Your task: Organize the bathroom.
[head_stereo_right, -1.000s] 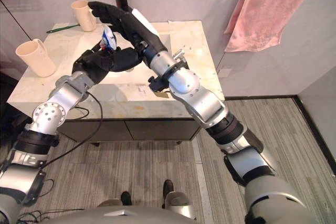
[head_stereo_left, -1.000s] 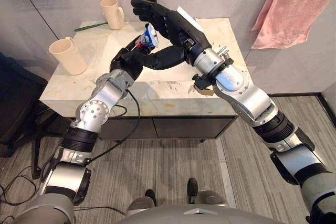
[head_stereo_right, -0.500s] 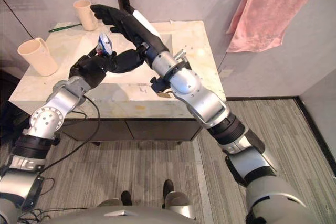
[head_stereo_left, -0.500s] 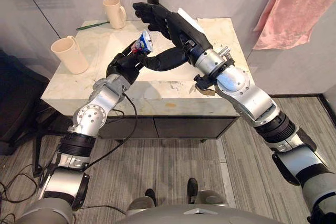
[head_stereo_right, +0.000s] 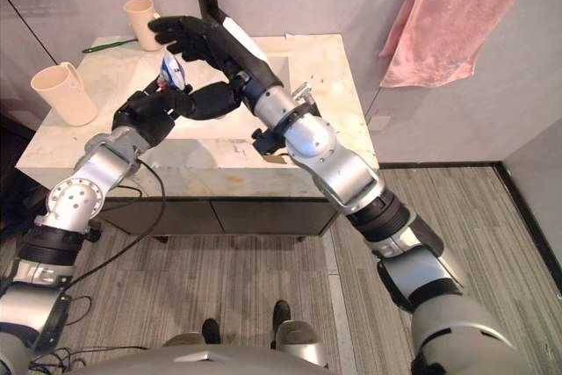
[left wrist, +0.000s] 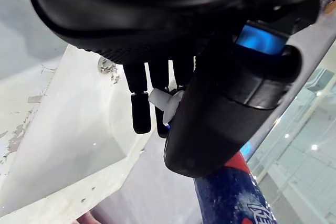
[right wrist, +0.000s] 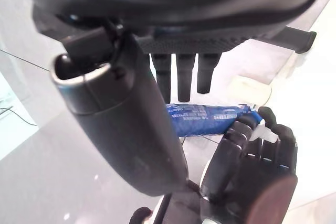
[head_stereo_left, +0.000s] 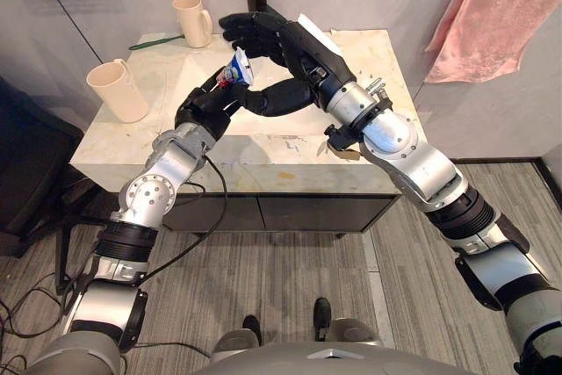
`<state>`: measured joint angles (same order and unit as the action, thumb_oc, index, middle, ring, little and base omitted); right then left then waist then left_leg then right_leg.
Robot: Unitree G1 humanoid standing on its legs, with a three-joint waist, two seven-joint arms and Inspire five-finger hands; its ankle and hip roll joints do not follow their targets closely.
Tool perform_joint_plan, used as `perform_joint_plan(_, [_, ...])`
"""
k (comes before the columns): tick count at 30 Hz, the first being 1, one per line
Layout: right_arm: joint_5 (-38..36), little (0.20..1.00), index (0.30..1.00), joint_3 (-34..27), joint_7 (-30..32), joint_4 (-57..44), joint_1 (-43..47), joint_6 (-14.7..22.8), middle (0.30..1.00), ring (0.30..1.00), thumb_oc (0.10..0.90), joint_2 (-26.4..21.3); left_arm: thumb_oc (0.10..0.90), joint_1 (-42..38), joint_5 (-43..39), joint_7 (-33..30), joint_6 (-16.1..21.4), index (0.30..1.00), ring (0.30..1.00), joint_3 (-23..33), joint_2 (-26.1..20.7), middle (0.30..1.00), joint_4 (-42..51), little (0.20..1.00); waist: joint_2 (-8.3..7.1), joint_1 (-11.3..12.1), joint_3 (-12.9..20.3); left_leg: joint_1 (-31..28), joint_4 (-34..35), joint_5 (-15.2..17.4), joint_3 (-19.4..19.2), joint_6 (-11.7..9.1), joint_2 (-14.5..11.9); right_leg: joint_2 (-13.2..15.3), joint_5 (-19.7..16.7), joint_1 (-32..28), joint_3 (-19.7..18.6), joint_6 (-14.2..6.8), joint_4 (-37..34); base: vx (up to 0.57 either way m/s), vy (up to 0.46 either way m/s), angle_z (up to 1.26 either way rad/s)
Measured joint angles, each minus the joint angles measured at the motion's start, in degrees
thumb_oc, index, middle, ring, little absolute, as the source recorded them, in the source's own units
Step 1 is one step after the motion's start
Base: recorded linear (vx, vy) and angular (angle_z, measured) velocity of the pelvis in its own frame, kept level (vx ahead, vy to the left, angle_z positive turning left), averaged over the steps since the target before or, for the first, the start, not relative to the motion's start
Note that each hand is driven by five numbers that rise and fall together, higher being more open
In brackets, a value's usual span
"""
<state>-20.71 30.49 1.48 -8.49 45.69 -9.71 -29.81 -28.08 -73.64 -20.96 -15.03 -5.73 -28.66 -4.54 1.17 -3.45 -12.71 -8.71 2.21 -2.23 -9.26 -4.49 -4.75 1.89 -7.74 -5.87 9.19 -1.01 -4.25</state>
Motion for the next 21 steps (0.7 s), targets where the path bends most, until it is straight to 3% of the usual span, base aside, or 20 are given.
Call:
perform_joint_plan(18, [1.8,0.3,0.3,-2.1,1.6,2.0,0.1,0.0,0.3,0.3,0.4,0.3,0.4,2.0,0.0,2.1,-0.6,0.3,0.3,-2.6,0.0,0.3,2.1,0.3,0.06,0.0,0.0,0.0,0.0,0.0,0.0,0.0,0.0,0.0,0.0,0.0,0.0,0.0,0.0,0.0,0.0,0.0])
perform_joint_plan(19, [1.9,0.3,0.3,-2.1,1.5,2.0,0.1,0.0,0.3,0.3,0.4,0.3,0.8,2.0,0.0,2.1,-0.6,0.9,0.9,-2.6,0.0,0.9,2.1,0.9,0.06,0.0,0.0,0.0,0.0,0.0,0.0,0.0,0.0,0.0,0.0,0.0,0.0,0.0,0.0,0.0,0.0,0.0])
perform_joint_plan(21, [2.1,0.3,0.3,-2.1,1.6,2.0,0.1,0.0,0.3,0.3,0.4,0.3,0.8,2.0,0.0,2.2,-0.8,0.9,0.9,-2.6,0.0,0.9,2.1,0.9,0.06,0.0,0.0,0.0,0.0,0.0,0.0,0.0,0.0,0.0,0.0,0.0,0.0,0.0,0.0,0.0,0.0,0.0])
